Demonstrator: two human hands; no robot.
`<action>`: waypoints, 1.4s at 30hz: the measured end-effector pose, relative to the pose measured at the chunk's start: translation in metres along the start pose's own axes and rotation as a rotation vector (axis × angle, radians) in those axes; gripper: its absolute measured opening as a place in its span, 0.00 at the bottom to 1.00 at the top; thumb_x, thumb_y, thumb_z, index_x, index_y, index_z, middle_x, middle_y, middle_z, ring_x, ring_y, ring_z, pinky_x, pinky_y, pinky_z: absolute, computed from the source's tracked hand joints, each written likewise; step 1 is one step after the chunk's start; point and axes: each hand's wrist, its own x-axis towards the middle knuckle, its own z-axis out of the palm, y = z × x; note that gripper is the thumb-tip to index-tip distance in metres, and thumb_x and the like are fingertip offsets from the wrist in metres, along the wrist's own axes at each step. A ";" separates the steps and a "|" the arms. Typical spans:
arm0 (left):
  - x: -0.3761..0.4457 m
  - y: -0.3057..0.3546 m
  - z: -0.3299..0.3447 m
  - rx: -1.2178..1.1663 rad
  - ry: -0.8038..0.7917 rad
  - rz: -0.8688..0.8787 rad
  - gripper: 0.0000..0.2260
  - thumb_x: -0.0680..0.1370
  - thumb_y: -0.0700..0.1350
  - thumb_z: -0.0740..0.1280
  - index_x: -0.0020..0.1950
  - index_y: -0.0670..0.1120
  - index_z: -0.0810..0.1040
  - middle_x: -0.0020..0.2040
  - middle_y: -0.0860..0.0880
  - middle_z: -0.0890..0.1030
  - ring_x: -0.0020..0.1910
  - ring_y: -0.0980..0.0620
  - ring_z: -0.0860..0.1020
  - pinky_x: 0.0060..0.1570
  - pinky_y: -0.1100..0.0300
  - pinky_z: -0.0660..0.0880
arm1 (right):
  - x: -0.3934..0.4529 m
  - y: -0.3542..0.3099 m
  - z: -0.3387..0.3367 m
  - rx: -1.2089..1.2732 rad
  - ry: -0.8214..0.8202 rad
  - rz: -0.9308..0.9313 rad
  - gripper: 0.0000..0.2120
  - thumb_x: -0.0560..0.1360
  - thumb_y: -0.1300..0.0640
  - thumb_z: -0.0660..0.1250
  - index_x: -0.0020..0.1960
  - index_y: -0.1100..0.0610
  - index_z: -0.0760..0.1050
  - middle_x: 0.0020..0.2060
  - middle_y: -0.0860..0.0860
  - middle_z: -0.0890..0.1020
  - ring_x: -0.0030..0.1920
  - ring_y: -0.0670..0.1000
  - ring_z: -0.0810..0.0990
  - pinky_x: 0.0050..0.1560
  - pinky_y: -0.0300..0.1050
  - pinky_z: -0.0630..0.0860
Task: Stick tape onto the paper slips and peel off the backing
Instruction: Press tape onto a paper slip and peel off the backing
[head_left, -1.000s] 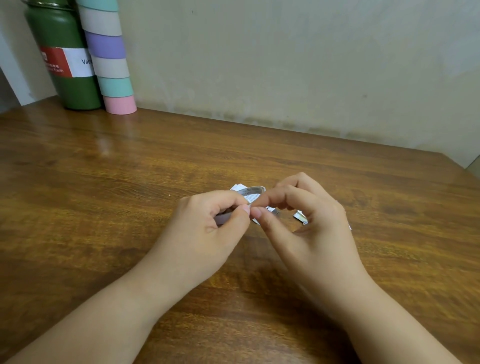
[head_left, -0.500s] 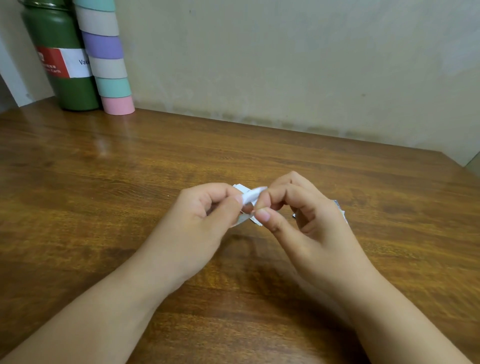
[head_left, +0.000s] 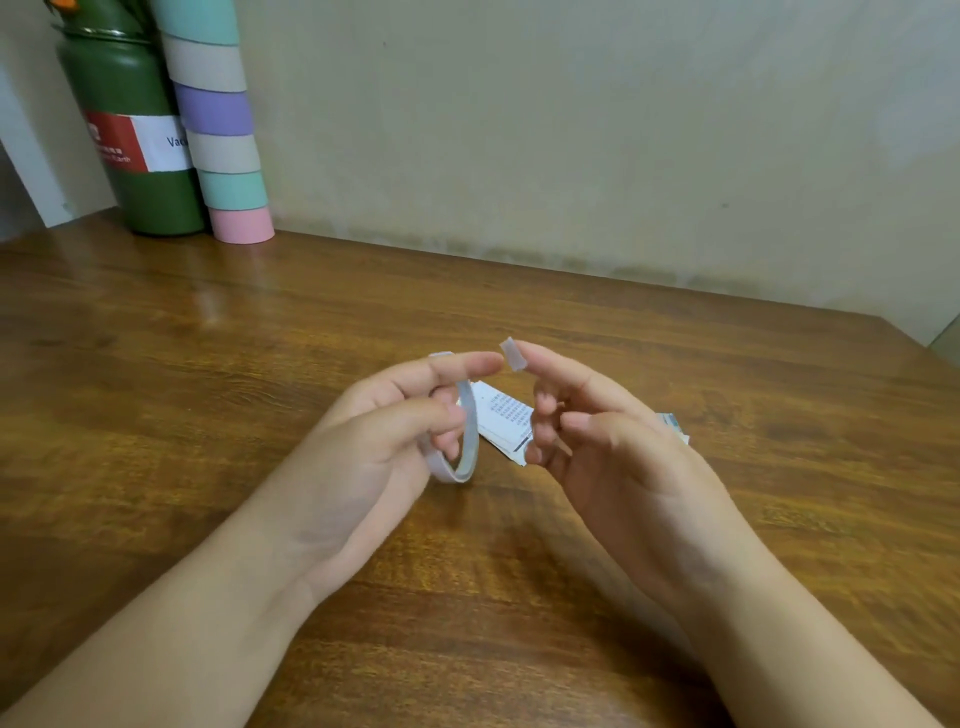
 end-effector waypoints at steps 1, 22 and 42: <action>0.000 0.000 0.000 -0.052 -0.039 -0.020 0.17 0.67 0.36 0.63 0.52 0.44 0.84 0.33 0.51 0.68 0.32 0.57 0.67 0.41 0.59 0.64 | -0.001 0.000 0.001 -0.018 -0.023 -0.008 0.23 0.65 0.60 0.62 0.58 0.50 0.81 0.41 0.47 0.73 0.41 0.45 0.70 0.48 0.42 0.70; -0.004 0.009 0.002 -0.156 -0.098 -0.126 0.12 0.67 0.38 0.62 0.43 0.42 0.83 0.33 0.51 0.78 0.31 0.55 0.66 0.35 0.60 0.67 | -0.006 -0.003 -0.008 -1.151 0.059 -0.353 0.29 0.75 0.63 0.54 0.67 0.35 0.67 0.43 0.40 0.64 0.48 0.44 0.66 0.53 0.30 0.61; 0.000 0.011 -0.016 -0.278 -0.066 0.007 0.17 0.58 0.43 0.73 0.45 0.42 0.83 0.36 0.50 0.70 0.32 0.54 0.66 0.36 0.61 0.70 | -0.004 -0.001 -0.021 -1.043 0.264 -0.371 0.21 0.75 0.57 0.55 0.63 0.42 0.74 0.41 0.42 0.71 0.48 0.47 0.73 0.51 0.31 0.68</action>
